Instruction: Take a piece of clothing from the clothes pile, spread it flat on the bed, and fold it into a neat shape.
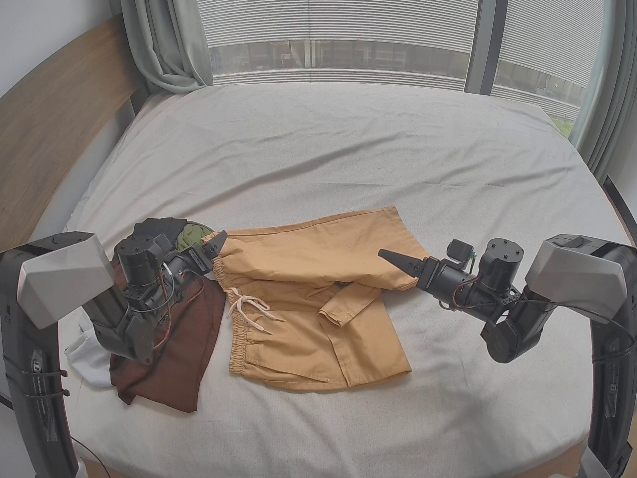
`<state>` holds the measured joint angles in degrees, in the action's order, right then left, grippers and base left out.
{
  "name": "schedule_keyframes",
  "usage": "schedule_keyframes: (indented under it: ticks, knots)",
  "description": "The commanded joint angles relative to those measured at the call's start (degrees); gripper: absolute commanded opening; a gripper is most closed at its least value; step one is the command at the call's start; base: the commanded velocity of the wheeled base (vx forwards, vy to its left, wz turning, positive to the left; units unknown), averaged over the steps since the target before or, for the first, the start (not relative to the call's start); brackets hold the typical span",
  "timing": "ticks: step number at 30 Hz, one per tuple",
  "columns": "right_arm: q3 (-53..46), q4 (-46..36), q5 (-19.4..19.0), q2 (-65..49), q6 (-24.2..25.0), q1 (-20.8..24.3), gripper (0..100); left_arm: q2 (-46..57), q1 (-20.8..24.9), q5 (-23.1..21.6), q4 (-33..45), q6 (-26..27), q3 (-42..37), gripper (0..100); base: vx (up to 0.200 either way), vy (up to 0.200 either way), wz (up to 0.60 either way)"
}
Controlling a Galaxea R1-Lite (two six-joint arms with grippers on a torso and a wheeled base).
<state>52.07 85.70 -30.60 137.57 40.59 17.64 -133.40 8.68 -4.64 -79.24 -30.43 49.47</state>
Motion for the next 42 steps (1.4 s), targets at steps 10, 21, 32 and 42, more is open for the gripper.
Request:
schedule_keyframes:
  ticks: [10, 21, 32, 42]
  knots:
    - [-0.3, -4.0, 0.2, 2.1, -1.3, 6.5, 100, 2.4, 0.2, -3.6, -7.6, 2.0, -11.0, 100, 0.0, 0.0, 0.0]
    - [3.1, -12.4, 8.5, 3.8, -6.8, 9.9, 100, 2.5, 0.7, -4.6, -8.7, 5.5, -14.4, 100, 0.0, 0.0, 0.0]
    - [3.7, -18.4, 10.6, 4.9, -6.7, 11.9, 100, 2.4, 0.8, -4.9, -8.8, 6.2, -15.2, 100, 0.0, 0.0, 0.0]
    - [7.8, -19.8, 12.4, 8.5, -5.0, 12.7, 100, 2.1, 0.7, -4.9, -9.0, 6.2, -14.9, 100, 0.0, 0.0, 0.0]
